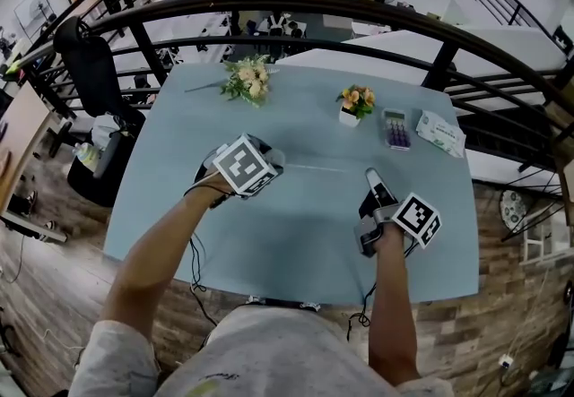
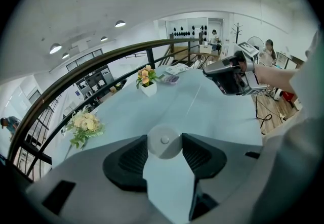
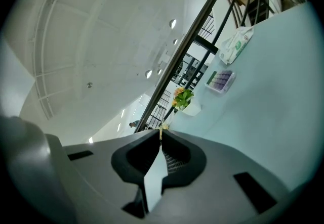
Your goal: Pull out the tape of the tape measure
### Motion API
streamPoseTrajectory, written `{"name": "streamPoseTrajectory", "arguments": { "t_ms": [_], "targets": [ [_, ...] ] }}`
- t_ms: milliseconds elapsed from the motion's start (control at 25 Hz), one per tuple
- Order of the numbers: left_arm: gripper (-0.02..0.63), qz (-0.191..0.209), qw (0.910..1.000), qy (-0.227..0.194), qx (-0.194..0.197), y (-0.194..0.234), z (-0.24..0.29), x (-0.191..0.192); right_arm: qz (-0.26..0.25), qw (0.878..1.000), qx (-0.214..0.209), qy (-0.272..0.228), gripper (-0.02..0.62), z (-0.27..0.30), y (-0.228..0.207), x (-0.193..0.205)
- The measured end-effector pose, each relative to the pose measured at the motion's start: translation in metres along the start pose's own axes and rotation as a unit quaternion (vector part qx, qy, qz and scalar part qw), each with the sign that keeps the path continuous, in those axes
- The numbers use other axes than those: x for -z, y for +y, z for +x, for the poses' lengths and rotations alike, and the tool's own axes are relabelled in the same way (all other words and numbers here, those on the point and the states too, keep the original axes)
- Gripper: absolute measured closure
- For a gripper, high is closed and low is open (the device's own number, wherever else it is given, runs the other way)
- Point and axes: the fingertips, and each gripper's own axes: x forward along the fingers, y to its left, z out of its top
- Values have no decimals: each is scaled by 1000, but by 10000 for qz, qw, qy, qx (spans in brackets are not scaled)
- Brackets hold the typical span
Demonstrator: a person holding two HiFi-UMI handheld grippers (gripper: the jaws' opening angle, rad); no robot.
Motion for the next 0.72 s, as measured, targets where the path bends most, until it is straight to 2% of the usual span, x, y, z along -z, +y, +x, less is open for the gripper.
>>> {"name": "streamPoseTrajectory", "arguments": {
  "t_ms": [720],
  "targets": [
    [394,-62,9997,67,241,-17,44,12,-227,9981,452,356,577,8,-27,26]
  ]
}}
